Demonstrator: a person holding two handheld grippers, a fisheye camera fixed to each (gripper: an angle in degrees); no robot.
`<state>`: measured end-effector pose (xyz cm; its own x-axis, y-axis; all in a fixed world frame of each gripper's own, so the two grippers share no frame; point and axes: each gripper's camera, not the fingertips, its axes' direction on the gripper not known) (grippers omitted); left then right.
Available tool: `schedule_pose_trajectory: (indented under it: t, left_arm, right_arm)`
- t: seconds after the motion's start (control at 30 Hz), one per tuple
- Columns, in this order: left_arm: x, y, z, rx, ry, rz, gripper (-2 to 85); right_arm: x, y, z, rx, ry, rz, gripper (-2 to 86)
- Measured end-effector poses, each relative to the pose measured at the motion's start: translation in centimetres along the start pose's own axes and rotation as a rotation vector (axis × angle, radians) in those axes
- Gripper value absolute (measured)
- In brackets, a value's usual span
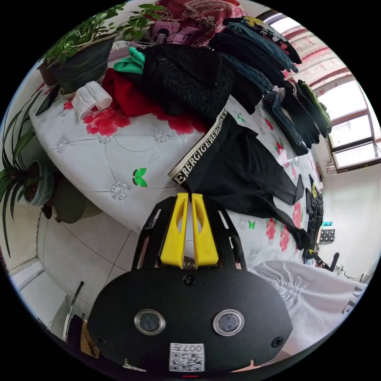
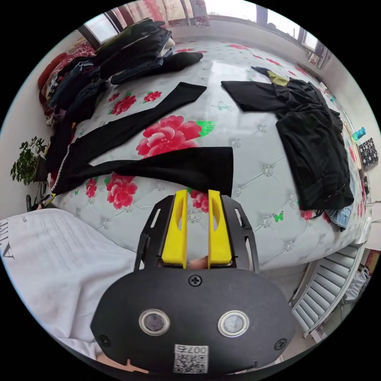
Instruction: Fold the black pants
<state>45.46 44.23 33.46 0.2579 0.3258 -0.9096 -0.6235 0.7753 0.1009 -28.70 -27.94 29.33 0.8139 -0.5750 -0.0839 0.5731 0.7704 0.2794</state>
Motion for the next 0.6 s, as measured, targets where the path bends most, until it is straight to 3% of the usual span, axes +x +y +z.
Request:
schedule_pose_trajectory:
  t: [0.33,0.6]
  left_arm:
    - [0.1,-1.4,0.0,-0.04,-0.015,0.024,-0.8]
    - [-0.3,-0.3,-1.5,-0.03,0.015,0.01,-0.8]
  right_arm:
    - [2.1,-3.7,2.3,0.035,0.045,0.054,8.6]
    - [1.1,-9.4,8.9,-0.081,0.034,0.134,8.3]
